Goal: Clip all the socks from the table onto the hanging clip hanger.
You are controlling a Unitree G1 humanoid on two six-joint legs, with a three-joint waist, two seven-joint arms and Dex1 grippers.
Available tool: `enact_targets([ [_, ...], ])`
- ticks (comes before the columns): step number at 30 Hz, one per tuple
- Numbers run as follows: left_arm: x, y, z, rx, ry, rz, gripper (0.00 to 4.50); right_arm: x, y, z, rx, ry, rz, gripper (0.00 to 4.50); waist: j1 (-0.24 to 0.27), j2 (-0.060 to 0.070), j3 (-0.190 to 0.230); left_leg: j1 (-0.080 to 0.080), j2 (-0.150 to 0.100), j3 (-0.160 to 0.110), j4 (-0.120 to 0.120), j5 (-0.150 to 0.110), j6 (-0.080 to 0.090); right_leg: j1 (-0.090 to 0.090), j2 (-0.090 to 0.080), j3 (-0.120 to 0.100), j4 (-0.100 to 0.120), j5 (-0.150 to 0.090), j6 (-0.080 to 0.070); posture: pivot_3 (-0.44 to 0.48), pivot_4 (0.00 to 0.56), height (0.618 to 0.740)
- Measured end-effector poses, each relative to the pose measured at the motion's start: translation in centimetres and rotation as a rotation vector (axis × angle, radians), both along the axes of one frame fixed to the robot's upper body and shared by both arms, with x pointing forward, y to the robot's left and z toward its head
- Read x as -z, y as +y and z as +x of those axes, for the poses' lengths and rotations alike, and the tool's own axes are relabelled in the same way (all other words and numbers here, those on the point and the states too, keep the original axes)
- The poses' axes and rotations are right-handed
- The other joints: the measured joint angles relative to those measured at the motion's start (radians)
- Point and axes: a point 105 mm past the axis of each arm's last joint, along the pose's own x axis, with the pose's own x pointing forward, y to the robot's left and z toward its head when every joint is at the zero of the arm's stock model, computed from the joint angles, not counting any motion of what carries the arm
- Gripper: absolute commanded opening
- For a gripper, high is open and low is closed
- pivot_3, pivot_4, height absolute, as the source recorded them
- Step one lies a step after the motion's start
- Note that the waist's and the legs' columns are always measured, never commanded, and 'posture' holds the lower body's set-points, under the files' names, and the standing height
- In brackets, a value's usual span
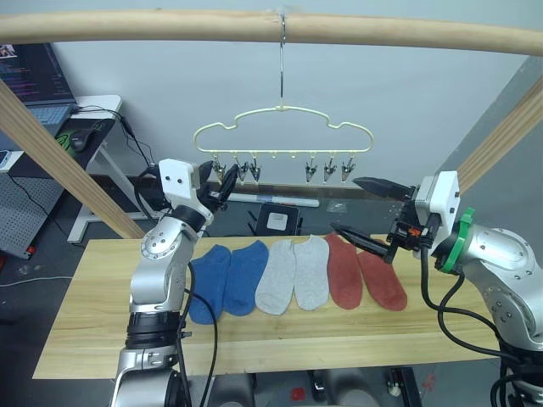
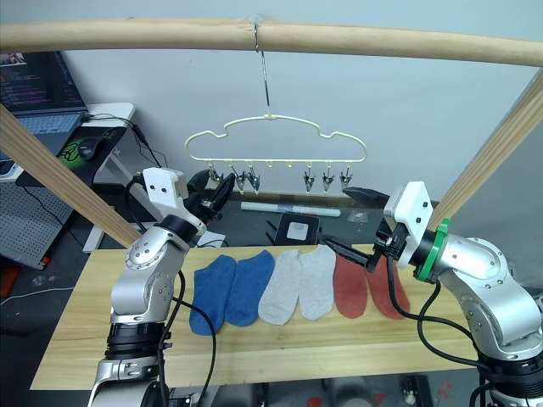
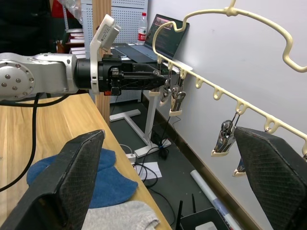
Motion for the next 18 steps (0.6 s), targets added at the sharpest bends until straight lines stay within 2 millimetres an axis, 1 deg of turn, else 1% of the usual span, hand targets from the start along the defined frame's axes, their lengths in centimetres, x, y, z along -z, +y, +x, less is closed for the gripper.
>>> enact_targets([
  [3,0.46,0.07,0.21,-0.016,0.007,-0.015,2.80,0.17,-0.08,0.01,0.006,0.008,0.000,4.50,-0.001,0.000,0.001,0.000,0.000,0.000,0.000,0.000,0.000,0.000,0.000,0.000,0.000,0.000,0.000,-0.149,0.253,0.740],
  [9,-0.11,0.19,0.21,-0.025,-0.036,-0.033,2.80,0.58,-0.22,-0.01,0.017,0.025,0.001,4.50,-0.004,0.000,0.005,0.000,0.000,0.000,0.000,0.000,0.000,0.000,0.000,0.000,0.000,0.000,0.000,-0.148,0.254,0.740],
  [13,0.36,0.51,0.29,-0.030,-0.022,-0.072,2.80,0.54,-0.16,-0.15,0.018,0.021,0.001,4.50,-0.006,0.000,0.006,0.000,0.000,0.000,0.000,0.000,0.000,0.000,0.000,0.000,0.000,0.000,0.000,-0.147,0.254,0.740],
  [18,0.37,0.60,0.16,-0.010,-0.021,-0.122,2.80,0.45,-0.05,-0.25,0.015,0.016,0.000,4.50,-0.010,0.000,0.006,0.000,0.000,0.000,0.000,0.000,0.000,0.000,0.000,0.000,-0.001,0.000,0.000,-0.146,0.251,0.740],
])
